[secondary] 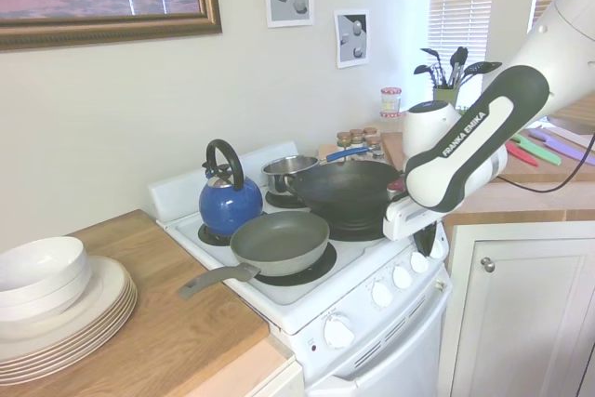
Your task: Turn on the stove on the top right
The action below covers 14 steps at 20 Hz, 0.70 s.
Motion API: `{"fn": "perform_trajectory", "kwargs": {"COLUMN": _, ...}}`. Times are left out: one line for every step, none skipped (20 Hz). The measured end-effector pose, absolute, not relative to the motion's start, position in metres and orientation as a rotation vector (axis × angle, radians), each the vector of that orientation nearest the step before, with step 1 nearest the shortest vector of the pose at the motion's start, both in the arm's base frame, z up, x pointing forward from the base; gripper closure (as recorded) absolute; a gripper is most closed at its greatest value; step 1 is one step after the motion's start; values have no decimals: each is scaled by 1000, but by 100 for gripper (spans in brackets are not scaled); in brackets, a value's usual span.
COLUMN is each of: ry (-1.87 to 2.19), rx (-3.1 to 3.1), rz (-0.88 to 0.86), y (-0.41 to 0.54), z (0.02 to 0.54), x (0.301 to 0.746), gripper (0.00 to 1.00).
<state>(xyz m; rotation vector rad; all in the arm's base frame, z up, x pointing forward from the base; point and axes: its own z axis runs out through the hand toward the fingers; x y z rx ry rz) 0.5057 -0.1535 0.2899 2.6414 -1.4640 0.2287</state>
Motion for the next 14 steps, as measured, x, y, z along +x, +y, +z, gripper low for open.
{"fn": "perform_trajectory", "kwargs": {"ry": -1464, "rx": 2642, "rz": 229, "y": -153, "z": 290, "x": 506, "gripper": 100}}
{"fn": "perform_trajectory", "kwargs": {"ry": -1463, "rx": 2643, "rz": 229, "y": -153, "z": 290, "x": 506, "gripper": 100}}
{"fn": "perform_trajectory", "kwargs": {"ry": -1460, "rx": 2645, "rz": 228, "y": -151, "z": 290, "x": 506, "gripper": 100}}
{"fn": "perform_trajectory", "kwargs": {"ry": -1458, "rx": 2648, "rz": 224, "y": -148, "z": 291, "x": 507, "gripper": 100}}
{"fn": "perform_trajectory", "kwargs": {"ry": -1454, "rx": 2656, "rz": 209, "y": -142, "z": 290, "x": 508, "gripper": 100}}
{"fn": "perform_trajectory", "kwargs": {"ry": -1447, "rx": 2664, "rz": 197, "y": -134, "z": 288, "x": 509, "gripper": 100}}
{"fn": "perform_trajectory", "kwargs": {"ry": -1440, "rx": 2673, "rz": 193, "y": -128, "z": 287, "x": 511, "gripper": 100}}
{"fn": "perform_trajectory", "kwargs": {"ry": -1436, "rx": 2678, "rz": 187, "y": -122, "z": 285, "x": 512, "gripper": 100}}
{"fn": "perform_trajectory", "kwargs": {"ry": -1436, "rx": 2680, "rz": 183, "y": -120, "z": 283, "x": 512, "gripper": 100}}
{"fn": "perform_trajectory", "kwargs": {"ry": -1438, "rx": 2680, "rz": 181, "y": -120, "z": 283, "x": 512, "gripper": 100}}
{"fn": "perform_trajectory", "kwargs": {"ry": -1441, "rx": 2679, "rz": 179, "y": -120, "z": 283, "x": 512, "gripper": 100}}
{"fn": "perform_trajectory", "kwargs": {"ry": -1444, "rx": 2678, "rz": 179, "y": -121, "z": 282, "x": 512, "gripper": 100}}
{"fn": "perform_trajectory", "kwargs": {"ry": -1446, "rx": 2678, "rz": 179, "y": -121, "z": 282, "x": 512, "gripper": 100}}
{"fn": "perform_trajectory", "kwargs": {"ry": -1446, "rx": 2678, "rz": 178, "y": -121, "z": 282, "x": 512, "gripper": 100}}
